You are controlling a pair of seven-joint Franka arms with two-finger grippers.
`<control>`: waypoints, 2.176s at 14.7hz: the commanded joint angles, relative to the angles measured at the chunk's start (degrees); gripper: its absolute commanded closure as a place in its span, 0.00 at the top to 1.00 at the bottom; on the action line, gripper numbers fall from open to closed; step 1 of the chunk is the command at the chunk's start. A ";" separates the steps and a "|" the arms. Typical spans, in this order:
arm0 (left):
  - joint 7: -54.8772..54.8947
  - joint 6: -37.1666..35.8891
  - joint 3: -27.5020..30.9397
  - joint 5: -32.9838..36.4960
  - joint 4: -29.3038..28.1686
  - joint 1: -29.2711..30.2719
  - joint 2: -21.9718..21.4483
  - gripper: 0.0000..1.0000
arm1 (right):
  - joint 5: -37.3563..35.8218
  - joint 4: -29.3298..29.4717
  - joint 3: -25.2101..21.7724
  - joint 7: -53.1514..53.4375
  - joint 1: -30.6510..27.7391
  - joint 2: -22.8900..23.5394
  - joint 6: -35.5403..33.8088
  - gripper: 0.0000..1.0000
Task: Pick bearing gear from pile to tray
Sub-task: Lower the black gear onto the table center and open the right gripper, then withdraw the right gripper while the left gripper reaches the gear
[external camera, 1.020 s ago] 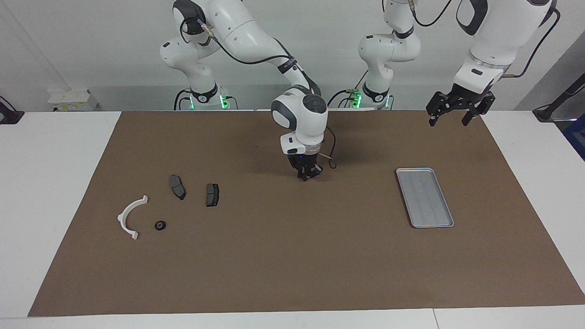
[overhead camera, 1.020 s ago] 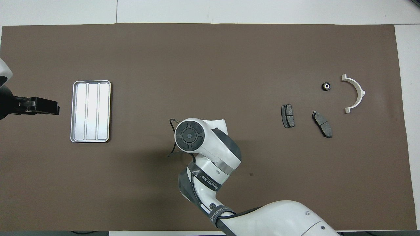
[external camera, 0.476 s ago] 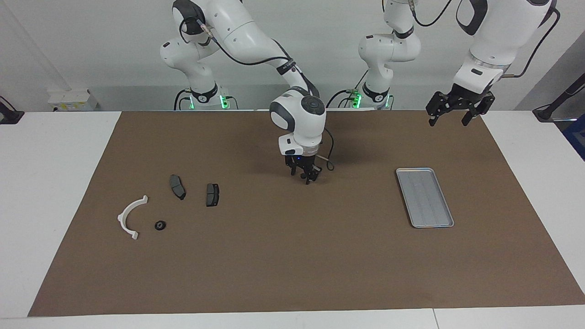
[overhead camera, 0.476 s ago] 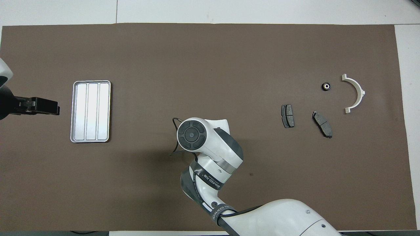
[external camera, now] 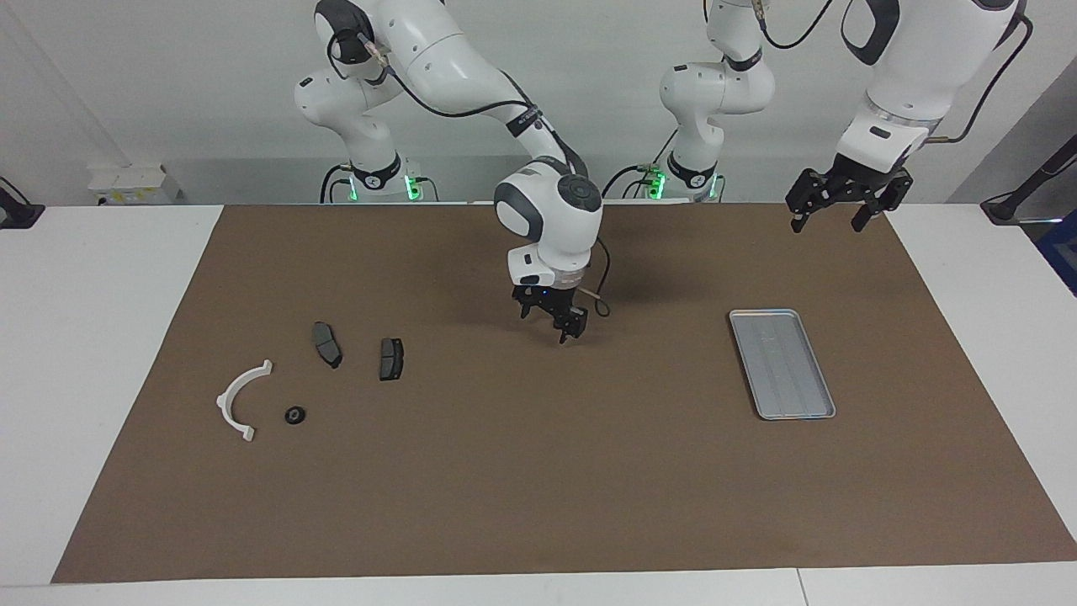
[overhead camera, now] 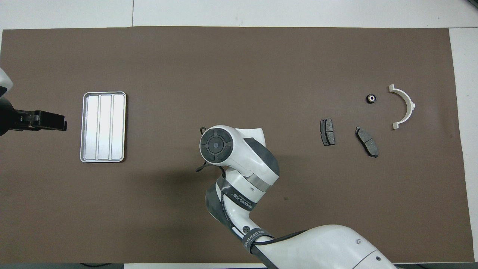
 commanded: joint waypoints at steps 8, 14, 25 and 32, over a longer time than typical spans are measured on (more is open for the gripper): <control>-2.21 3.84 0.19 -0.46 -6.71 -1.53 -2.92 1.00 | -0.03 1.92 0.98 -25.33 -10.87 -10.41 -12.97 1.00; -10.46 14.30 -0.51 0.06 -14.84 -11.71 0.73 1.00 | 4.27 1.93 0.89 -51.43 -21.24 -14.46 -15.27 1.00; -33.84 25.48 -0.34 0.50 0.70 -25.96 27.28 1.00 | 6.91 0.00 0.63 -76.69 -37.51 -13.85 -9.67 1.00; -43.52 26.44 -0.51 0.94 -1.38 -33.87 27.30 1.00 | 5.94 -0.80 0.45 -70.81 -40.50 -6.47 -1.04 1.00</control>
